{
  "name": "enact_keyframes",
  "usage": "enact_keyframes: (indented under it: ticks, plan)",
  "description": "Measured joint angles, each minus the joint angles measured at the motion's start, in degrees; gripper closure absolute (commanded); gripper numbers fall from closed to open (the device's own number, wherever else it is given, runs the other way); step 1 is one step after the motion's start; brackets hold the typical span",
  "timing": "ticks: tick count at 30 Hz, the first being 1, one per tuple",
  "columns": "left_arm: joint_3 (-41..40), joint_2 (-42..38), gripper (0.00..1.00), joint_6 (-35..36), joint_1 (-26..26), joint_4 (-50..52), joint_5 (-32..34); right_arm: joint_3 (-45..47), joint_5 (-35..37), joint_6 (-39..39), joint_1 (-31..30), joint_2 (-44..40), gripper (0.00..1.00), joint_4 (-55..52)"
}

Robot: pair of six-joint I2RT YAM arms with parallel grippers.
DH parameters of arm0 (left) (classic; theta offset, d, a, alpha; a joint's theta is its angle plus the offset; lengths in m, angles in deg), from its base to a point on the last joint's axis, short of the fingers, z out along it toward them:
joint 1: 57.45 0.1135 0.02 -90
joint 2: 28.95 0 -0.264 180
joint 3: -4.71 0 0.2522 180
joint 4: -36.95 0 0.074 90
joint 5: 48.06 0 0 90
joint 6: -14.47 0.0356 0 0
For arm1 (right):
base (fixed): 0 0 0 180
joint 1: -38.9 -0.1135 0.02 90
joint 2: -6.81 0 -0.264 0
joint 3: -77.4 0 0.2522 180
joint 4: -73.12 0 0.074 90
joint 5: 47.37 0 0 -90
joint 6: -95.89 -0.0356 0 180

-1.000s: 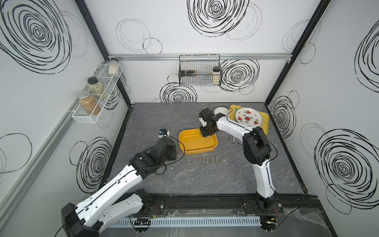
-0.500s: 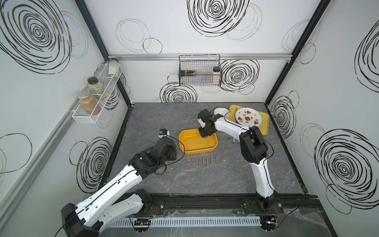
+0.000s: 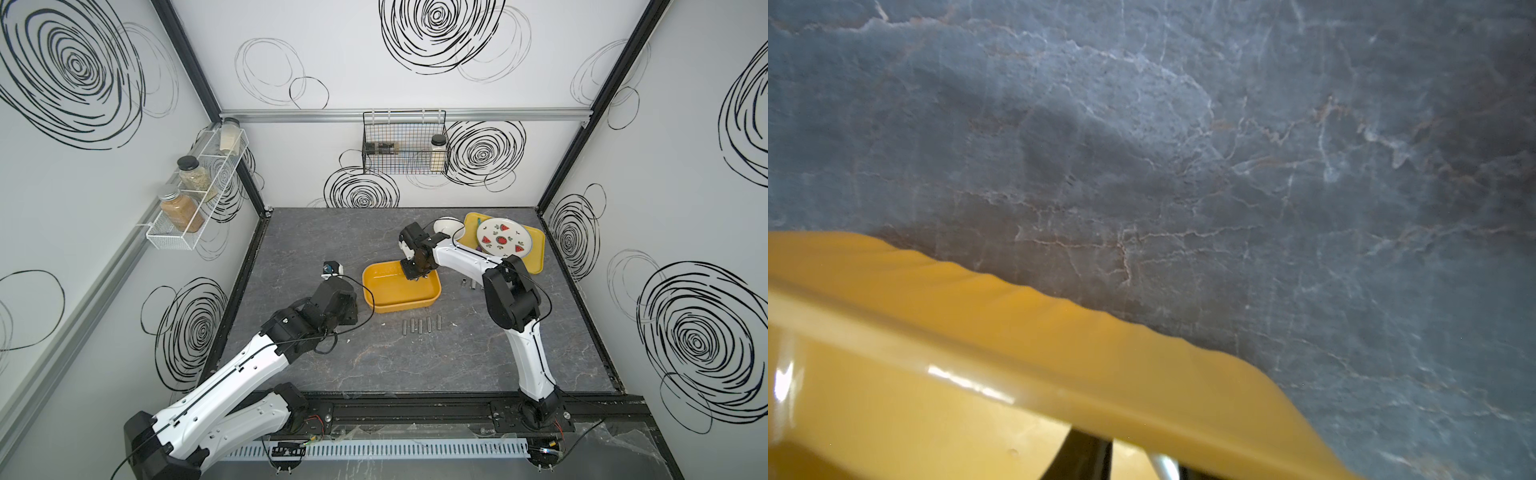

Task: Take out the socket from the storage box
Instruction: Pick up the socket head from the storage box.

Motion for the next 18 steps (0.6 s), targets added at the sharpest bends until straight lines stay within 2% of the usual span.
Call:
enact_keyframes:
  ticks: [9,18]
  plan:
    - [-0.02,0.28,0.52,0.00,0.04,-0.02,-0.02,-0.83,0.50,-0.02,-0.96,2.10,0.69,-0.15]
    - [-0.02,0.72,0.53,0.15,0.11,-0.02,-0.20,-1.11,0.92,-1.84,-1.68,2.08,0.80,-0.39]
